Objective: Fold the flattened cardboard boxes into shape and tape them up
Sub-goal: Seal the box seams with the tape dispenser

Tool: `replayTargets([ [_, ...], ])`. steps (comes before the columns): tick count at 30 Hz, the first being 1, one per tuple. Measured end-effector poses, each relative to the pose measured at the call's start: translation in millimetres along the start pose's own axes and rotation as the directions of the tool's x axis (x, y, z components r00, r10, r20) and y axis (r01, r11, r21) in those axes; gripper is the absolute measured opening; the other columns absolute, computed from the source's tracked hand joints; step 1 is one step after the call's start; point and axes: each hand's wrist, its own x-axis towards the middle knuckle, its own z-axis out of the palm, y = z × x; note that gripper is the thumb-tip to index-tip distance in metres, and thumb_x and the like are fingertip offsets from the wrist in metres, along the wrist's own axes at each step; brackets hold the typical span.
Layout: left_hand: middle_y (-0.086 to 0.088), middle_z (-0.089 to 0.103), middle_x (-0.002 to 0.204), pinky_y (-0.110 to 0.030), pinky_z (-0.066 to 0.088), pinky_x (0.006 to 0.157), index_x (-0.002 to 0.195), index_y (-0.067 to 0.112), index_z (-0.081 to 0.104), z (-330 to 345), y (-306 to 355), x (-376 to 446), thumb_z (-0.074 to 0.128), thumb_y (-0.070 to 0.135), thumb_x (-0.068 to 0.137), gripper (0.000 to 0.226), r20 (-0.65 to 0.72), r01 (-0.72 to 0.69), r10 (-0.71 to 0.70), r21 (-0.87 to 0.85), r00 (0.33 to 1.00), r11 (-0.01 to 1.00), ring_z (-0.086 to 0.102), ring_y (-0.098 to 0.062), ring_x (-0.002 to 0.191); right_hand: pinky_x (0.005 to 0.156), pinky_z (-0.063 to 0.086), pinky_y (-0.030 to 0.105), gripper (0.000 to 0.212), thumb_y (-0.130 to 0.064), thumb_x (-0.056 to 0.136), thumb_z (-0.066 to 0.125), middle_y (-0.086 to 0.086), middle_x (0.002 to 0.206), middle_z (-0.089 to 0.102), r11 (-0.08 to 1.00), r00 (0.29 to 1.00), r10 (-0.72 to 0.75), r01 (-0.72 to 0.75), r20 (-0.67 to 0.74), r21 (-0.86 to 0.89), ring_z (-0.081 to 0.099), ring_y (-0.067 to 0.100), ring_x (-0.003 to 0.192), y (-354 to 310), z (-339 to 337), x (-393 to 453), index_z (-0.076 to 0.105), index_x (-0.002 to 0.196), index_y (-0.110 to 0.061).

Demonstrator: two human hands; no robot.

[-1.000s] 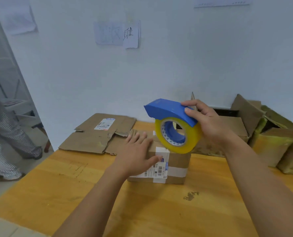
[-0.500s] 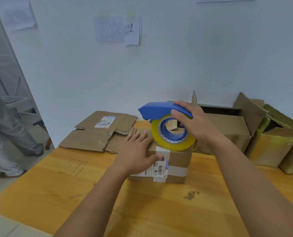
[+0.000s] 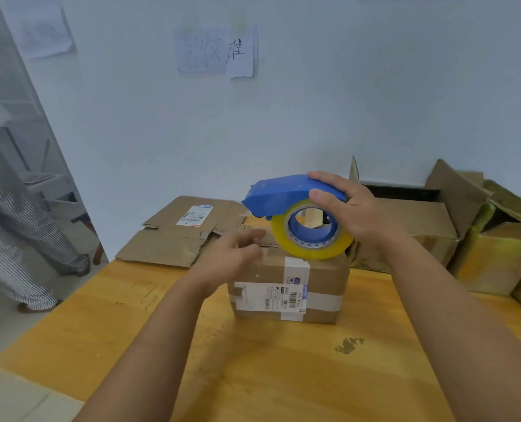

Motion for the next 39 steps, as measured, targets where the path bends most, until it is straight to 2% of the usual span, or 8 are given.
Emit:
replayTargets([
  [4, -0.006, 0.072, 0.118, -0.035, 0.046, 0.103, 0.124, 0.010, 0.060, -19, -4, 10, 0.038, 0.012, 0.097, 0.034, -0.082, 0.012, -0.070, -0.557, 0.994, 0.831, 0.065, -0.019, 0.115, 0.071, 0.043, 0.000, 0.029, -0.043, 0.095, 0.059, -0.045, 0.099, 0.057, 1.000, 1.000, 0.006, -0.006, 0.001, 0.011, 0.055, -0.022, 0.091, 1, -1, 2, 0.057, 0.123, -0.049],
  [6, -0.016, 0.073, 0.111, -0.036, 0.047, 0.102, 0.123, 0.000, 0.058, -25, -2, 17, 0.037, 0.024, 0.103, 0.038, -0.074, 0.047, -0.120, -0.633, 0.990, 0.773, 0.069, -0.026, 0.107, 0.070, 0.043, 0.000, 0.033, -0.050, 0.090, 0.057, -0.051, 0.095, 0.055, 1.000, 1.000, 0.002, -0.002, 0.004, 0.011, 0.055, -0.022, 0.091, 0, -1, 0, 0.056, 0.123, -0.050],
  [12, -0.017, 0.075, 0.099, -0.026, 0.056, 0.076, 0.110, 0.000, 0.070, -35, 13, 32, 0.046, 0.061, 0.096, 0.067, 0.020, 0.164, -0.178, -0.505, 0.984, 0.847, 0.074, -0.027, 0.093, 0.073, 0.045, 0.002, 0.043, -0.059, 0.081, 0.055, -0.051, 0.099, 0.054, 1.000, 1.000, -0.006, 0.006, 0.020, 0.013, 0.055, -0.020, 0.095, -2, 1, 1, 0.057, 0.123, -0.052],
  [17, -0.008, 0.076, 0.089, -0.018, 0.055, 0.071, 0.108, 0.006, 0.071, -36, 8, 33, 0.060, 0.018, 0.095, 0.021, 0.025, 0.071, -0.070, -0.610, 0.997, 0.789, 0.072, -0.024, 0.098, 0.073, 0.046, 0.003, 0.042, -0.059, 0.080, 0.056, -0.051, 0.101, 0.053, 1.000, 0.999, -0.002, 0.002, 0.032, 0.008, 0.056, -0.019, 0.096, -2, 1, 0, 0.057, 0.123, -0.055],
  [23, -0.006, 0.071, 0.075, -0.022, 0.054, 0.077, 0.109, 0.002, 0.069, -33, 5, 36, 0.063, 0.010, 0.090, 0.021, -0.001, 0.077, -0.100, -0.630, 0.995, 0.773, 0.073, -0.022, 0.087, 0.074, 0.044, 0.000, 0.043, -0.061, 0.081, 0.054, -0.052, 0.102, 0.052, 1.000, 0.999, -0.003, 0.003, 0.044, -0.009, 0.053, -0.021, 0.097, -2, 0, 2, 0.054, 0.123, -0.058],
  [29, -0.006, 0.076, 0.094, -0.020, 0.058, 0.072, 0.097, 0.002, 0.072, -32, 7, 36, 0.066, 0.001, 0.086, 0.013, -0.052, 0.071, -0.116, -0.532, 0.992, 0.844, 0.074, -0.021, 0.090, 0.077, 0.043, 0.000, 0.053, -0.064, 0.078, 0.057, -0.048, 0.109, 0.055, 0.998, 0.996, -0.021, 0.025, 0.086, -0.050, 0.054, -0.020, 0.101, -5, 0, 6, 0.055, 0.129, -0.052],
  [34, -0.007, 0.067, 0.073, -0.018, 0.056, 0.067, 0.073, 0.002, 0.062, -34, 3, 32, 0.059, -0.006, 0.091, 0.019, -0.138, 0.059, -0.151, -0.516, 0.979, 0.855, 0.073, -0.021, 0.075, 0.077, 0.043, 0.004, 0.042, -0.063, 0.081, 0.062, -0.040, 0.116, 0.057, 0.993, 0.988, -0.002, 0.021, 0.152, -0.119, 0.055, -0.019, 0.103, -9, -6, 14, 0.058, 0.122, -0.056],
  [39, -0.001, 0.067, 0.061, -0.017, 0.056, 0.068, 0.075, 0.004, 0.060, -36, 4, 32, 0.056, -0.010, 0.088, 0.019, -0.111, 0.070, -0.144, -0.498, 0.983, 0.864, 0.073, -0.016, 0.071, 0.082, 0.040, 0.008, 0.050, -0.067, 0.074, 0.060, -0.041, 0.121, 0.053, 0.988, 0.972, -0.003, 0.038, 0.233, -0.148, 0.049, -0.025, 0.106, -15, -12, 19, 0.058, 0.123, -0.056],
])
